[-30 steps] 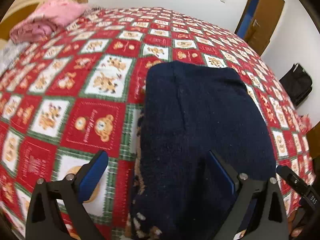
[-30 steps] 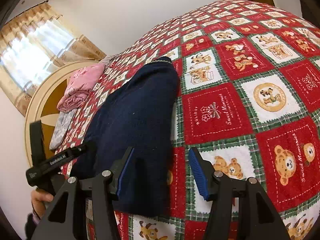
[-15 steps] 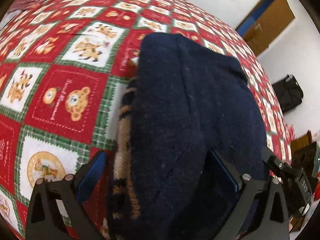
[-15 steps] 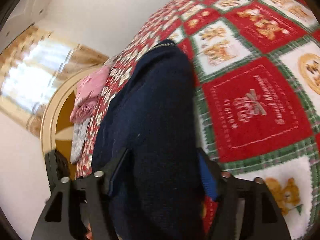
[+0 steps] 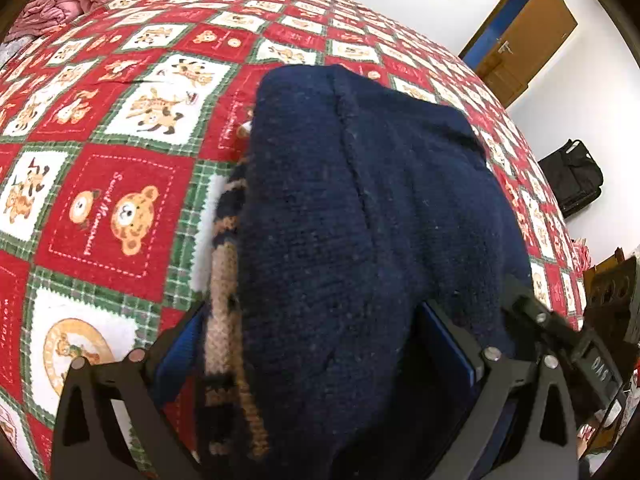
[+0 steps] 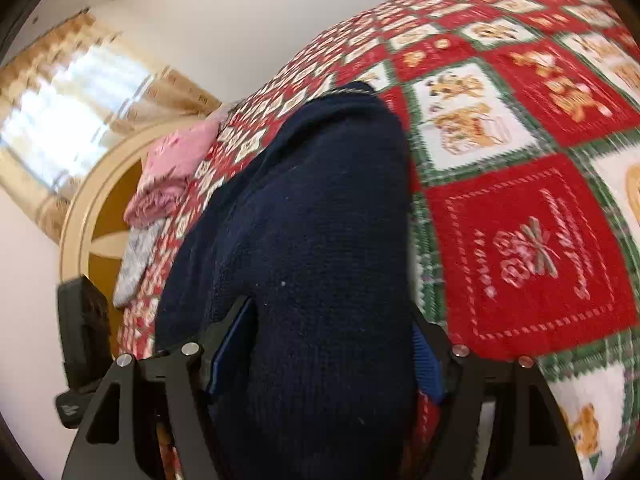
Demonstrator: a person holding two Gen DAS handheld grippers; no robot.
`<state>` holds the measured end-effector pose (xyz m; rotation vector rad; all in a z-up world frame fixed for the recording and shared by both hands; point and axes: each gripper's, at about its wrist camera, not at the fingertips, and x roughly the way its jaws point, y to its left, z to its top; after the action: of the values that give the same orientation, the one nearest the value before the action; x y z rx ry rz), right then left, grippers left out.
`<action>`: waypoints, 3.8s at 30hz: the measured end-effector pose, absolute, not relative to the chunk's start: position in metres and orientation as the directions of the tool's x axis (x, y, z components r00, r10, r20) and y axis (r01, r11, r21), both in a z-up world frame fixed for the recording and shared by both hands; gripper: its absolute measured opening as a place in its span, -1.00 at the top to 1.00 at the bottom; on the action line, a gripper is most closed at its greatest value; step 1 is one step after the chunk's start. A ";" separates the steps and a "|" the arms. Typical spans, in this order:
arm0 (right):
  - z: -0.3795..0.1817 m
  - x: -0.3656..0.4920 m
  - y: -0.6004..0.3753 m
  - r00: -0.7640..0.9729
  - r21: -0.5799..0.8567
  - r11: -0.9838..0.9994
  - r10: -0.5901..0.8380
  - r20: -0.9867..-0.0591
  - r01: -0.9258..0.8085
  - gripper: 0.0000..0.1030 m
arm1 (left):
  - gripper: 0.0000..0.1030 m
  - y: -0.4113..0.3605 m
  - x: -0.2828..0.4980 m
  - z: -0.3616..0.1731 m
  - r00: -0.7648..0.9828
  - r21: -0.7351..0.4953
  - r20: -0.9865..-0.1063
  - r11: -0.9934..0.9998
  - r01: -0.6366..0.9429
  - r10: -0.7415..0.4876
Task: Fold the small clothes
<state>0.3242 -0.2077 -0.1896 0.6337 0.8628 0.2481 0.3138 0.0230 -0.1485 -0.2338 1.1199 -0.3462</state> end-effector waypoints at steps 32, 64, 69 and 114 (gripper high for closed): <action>-0.167 0.179 -0.269 0.683 0.544 0.837 0.364 -0.634 0.060 0.10 | -0.44 -0.038 0.255 -0.116 0.367 -0.350 -0.797 0.863 0.364 -0.479; -0.135 0.188 -0.208 0.733 0.226 0.973 0.125 -0.668 0.040 0.12 | 0.21 -0.052 0.221 -0.107 0.491 -0.225 -0.766 0.889 0.399 -0.414; -0.110 0.178 -0.180 0.767 0.160 0.987 0.124 -0.630 -0.028 0.13 | 0.21 -0.042 0.216 -0.099 0.505 -0.258 -0.752 0.894 0.366 -0.424; -0.066 0.270 -0.007 0.728 0.071 0.897 0.397 -0.559 -0.435 0.13 | 0.21 0.135 0.252 -0.064 0.725 -0.267 -0.664 0.964 -0.002 -0.183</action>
<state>0.2702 -0.0068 -0.0662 -0.0668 0.6004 0.4592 0.2522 0.1349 -0.0644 -0.2585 0.7553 -0.1006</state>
